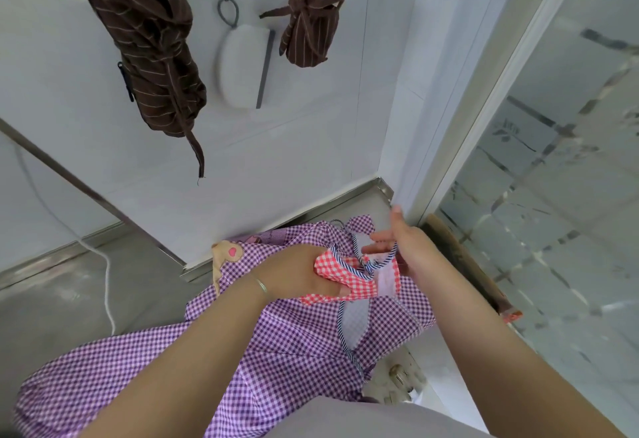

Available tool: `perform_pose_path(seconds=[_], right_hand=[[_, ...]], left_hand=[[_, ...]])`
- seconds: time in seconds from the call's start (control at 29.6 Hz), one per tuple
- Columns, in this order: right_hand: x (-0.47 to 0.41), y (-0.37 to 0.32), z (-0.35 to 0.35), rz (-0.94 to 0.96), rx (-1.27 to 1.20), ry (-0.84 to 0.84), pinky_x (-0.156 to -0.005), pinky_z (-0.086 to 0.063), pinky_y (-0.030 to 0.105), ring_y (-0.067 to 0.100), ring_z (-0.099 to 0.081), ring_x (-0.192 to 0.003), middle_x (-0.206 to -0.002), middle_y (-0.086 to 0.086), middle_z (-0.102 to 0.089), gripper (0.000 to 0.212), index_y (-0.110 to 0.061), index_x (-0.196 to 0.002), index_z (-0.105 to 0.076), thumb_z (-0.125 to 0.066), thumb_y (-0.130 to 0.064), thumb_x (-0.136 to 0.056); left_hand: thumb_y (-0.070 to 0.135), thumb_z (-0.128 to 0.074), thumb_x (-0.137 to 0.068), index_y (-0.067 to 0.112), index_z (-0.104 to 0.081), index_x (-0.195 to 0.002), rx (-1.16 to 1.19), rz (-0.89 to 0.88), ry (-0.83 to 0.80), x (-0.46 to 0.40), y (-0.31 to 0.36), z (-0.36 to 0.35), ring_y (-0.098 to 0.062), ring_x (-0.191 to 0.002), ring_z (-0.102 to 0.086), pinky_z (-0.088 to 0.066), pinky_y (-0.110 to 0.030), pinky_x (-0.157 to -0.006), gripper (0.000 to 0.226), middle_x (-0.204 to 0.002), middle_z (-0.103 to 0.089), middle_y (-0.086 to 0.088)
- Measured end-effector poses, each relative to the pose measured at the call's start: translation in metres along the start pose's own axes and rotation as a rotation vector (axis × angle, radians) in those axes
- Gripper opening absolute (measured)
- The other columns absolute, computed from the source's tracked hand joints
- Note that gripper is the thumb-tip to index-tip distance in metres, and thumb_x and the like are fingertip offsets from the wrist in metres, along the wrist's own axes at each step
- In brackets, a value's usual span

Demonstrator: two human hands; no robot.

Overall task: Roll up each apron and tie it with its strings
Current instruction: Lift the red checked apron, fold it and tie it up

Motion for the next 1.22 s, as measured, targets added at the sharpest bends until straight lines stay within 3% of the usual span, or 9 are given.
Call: perform_pose_path(seconds=[0.1, 0.17, 0.24, 0.34, 0.44, 0.61, 0.71, 0.91, 1.22], right_hand=[[0.002, -0.003, 0.019, 0.064, 0.461, 0.169, -0.078, -0.051, 0.034, 0.024, -0.064, -0.089, -0.096, 0.007, -0.067, 0.081, -0.013, -0.099, -0.064, -0.016, -0.077, -0.084], [0.014, -0.013, 0.025, 0.371, 0.557, 0.303, -0.074, -0.047, 0.03, 0.016, -0.059, -0.088, -0.096, -0.003, -0.06, 0.049, -0.021, -0.096, -0.057, -0.037, -0.065, -0.089], [0.027, -0.025, 0.015, 0.652, 0.483, 0.142, -0.088, -0.042, 0.028, 0.009, -0.052, -0.101, -0.111, -0.01, -0.051, 0.026, -0.037, -0.104, -0.055, -0.061, -0.052, -0.083], [0.031, -0.022, -0.015, 0.687, 0.804, -0.229, -0.097, -0.028, 0.027, 0.004, -0.034, -0.116, -0.12, -0.016, -0.043, 0.037, -0.043, -0.106, -0.06, -0.074, -0.052, -0.073], [0.026, -0.024, -0.024, 0.771, 1.066, -0.193, -0.089, -0.026, 0.024, 0.004, -0.029, -0.113, -0.118, -0.016, -0.041, 0.036, -0.029, -0.105, -0.062, -0.063, -0.057, -0.081], [0.027, -0.04, -0.026, 0.69, 0.898, -0.405, -0.069, -0.043, 0.033, 0.013, -0.052, -0.077, -0.086, 0.001, -0.054, 0.056, -0.004, -0.082, -0.061, -0.051, -0.058, -0.089], [0.024, -0.05, -0.015, 0.516, 0.65, -0.465, -0.069, -0.045, 0.036, 0.017, -0.055, -0.069, -0.075, 0.011, -0.058, 0.078, 0.004, -0.082, -0.061, -0.058, -0.072, -0.068], [0.017, -0.061, -0.006, 0.497, 0.575, -0.391, -0.072, -0.047, 0.037, 0.021, -0.061, -0.074, -0.08, 0.01, -0.064, 0.094, 0.004, -0.091, -0.062, -0.056, -0.083, -0.056], [0.03, -0.058, -0.016, 0.659, 0.715, -0.328, -0.056, -0.031, 0.024, 0.009, -0.04, -0.066, -0.073, -0.004, -0.044, 0.046, -0.021, -0.069, -0.036, -0.074, -0.044, -0.079]], left_hand=[[0.056, -0.074, -0.073, 0.042, -0.061, -0.077, -0.1, -0.004, 0.127, 0.001, -0.005, 0.005, 0.005, -0.076, -0.06, -0.042, -0.013, -0.068, 0.02, -0.082, -0.068, 0.019], [0.058, -0.075, -0.071, 0.039, -0.065, -0.083, -0.111, -0.011, 0.15, -0.001, -0.011, 0.007, 0.004, -0.077, -0.061, -0.045, -0.016, -0.07, 0.025, -0.085, -0.069, 0.019], [0.058, -0.076, -0.07, 0.038, -0.063, -0.082, -0.099, 0.023, 0.129, -0.002, -0.017, 0.009, 0.002, -0.078, -0.061, -0.046, -0.019, -0.072, 0.026, -0.084, -0.068, 0.019], [0.056, -0.074, -0.074, 0.04, -0.057, -0.073, -0.112, 0.054, 0.033, -0.006, -0.019, 0.011, 0.005, -0.072, -0.057, -0.039, -0.015, -0.064, 0.023, -0.075, -0.062, 0.021], [0.056, -0.069, -0.079, 0.037, -0.057, -0.068, -0.079, 0.099, -0.063, -0.007, -0.015, 0.012, 0.002, -0.062, -0.053, -0.037, -0.015, -0.06, 0.025, -0.065, -0.058, 0.019], [0.078, -0.045, -0.079, 0.015, -0.054, -0.067, -0.03, 0.134, -0.049, -0.002, -0.009, 0.018, -0.009, -0.055, -0.053, -0.042, -0.023, -0.056, 0.064, -0.061, -0.058, 0.005], [0.085, -0.033, -0.075, 0.006, -0.065, -0.091, 0.045, 0.099, -0.02, 0.001, -0.002, 0.019, -0.021, -0.077, -0.068, -0.055, -0.036, -0.076, 0.087, -0.087, -0.072, -0.007], [0.063, -0.031, -0.089, 0.018, -0.066, -0.08, 0.132, 0.03, 0.23, 0.004, 0.009, 0.024, -0.016, -0.077, -0.067, -0.053, -0.034, -0.078, 0.057, -0.08, -0.071, 0.0], [0.052, -0.036, -0.098, 0.01, -0.062, -0.082, 0.194, 0.121, 0.244, 0.0, 0.0, 0.025, -0.023, -0.077, -0.064, -0.051, -0.04, -0.078, 0.052, -0.08, -0.068, -0.006]])
Point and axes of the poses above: each hand's wrist, its own x-axis away from the middle knuckle, its own z-axis out of the back of the hand, y = z × x, the point moved 4 cm from there along -x, towards the middle knuckle
